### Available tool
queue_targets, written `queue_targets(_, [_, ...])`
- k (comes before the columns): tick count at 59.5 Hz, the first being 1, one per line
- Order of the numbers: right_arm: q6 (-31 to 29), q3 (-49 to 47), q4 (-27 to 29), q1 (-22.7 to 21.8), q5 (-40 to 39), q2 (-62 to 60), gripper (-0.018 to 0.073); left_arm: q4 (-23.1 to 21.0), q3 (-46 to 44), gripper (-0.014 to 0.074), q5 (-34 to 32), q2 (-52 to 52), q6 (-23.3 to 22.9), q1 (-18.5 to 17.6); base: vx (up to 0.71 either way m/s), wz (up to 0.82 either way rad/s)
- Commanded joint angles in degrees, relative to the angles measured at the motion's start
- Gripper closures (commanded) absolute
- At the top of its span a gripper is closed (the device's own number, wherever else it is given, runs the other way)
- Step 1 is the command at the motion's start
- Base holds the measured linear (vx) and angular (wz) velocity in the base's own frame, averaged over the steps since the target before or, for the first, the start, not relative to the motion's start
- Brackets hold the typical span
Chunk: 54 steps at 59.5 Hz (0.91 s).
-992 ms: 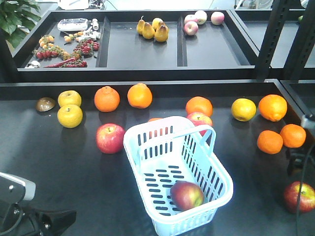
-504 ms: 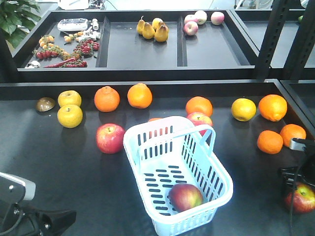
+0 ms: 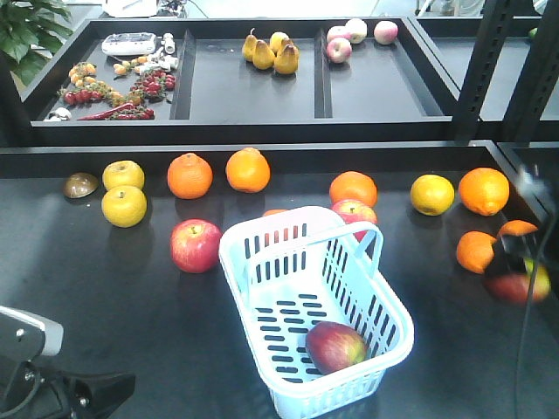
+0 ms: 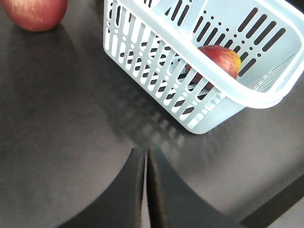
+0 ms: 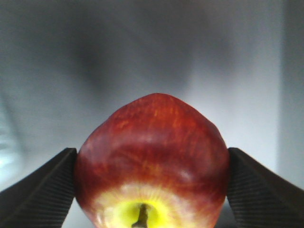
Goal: Pick three apples into basket with both arms
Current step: 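Reach the right gripper to a second red apple and grasp it, then carry the second apple over the basket and release it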
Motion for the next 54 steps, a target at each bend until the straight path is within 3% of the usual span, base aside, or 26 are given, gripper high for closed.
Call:
queue_targets(1, [-2.77, -1.21, 4.49, 3.82, 1.6, -8.68, 0.0564, -0.76, -0.94, 0.0603, -1.9, -0.48, -0.33, -0.28, 0.0, 0.0])
queue_targets(10, [-3.17, -1.21, 6.3, 12.5, 1.61, -15.16, 0.0564, -0.76, -0.94, 0.0603, -1.9, -0.48, -0.33, -0.28, 0.0, 0.0])
queue_targets(18, [-2.4, 0.61, 10.28, 17.62, 1.44, -15.83, 0.0559, -0.76, -0.94, 0.0603, -1.78, -0.48, -0.33, -0.28, 0.0, 0.0])
queue_targets(28, [-8.46, 4.49, 16.58, 24.25, -3.84, -15.15, 0.05, -0.76, -0.94, 0.0603, -1.72, -0.48, -0.33, -0.28, 0.0, 0.0])
queue_targets(36, [-9.12, 4.49, 17.91, 26.69, -5.99, -13.11, 0.034, -0.76, -0.94, 0.0603, -1.72, -0.48, -0.33, -0.28, 0.0, 0.0])
queue_targets(48, [-8.88, 4.49, 21.17, 26.91, -7.36, -9.35, -0.006, -0.76, -0.94, 0.0603, -1.66, -0.48, -0.39, -0.28, 0.0, 0.0])
queue_targets(54, [-8.75, 4.49, 22.27, 26.91, -8.31, -8.98, -0.017, -0.76, -0.94, 0.0603, -1.66, -0.48, -0.39, -0.28, 0.0, 0.0])
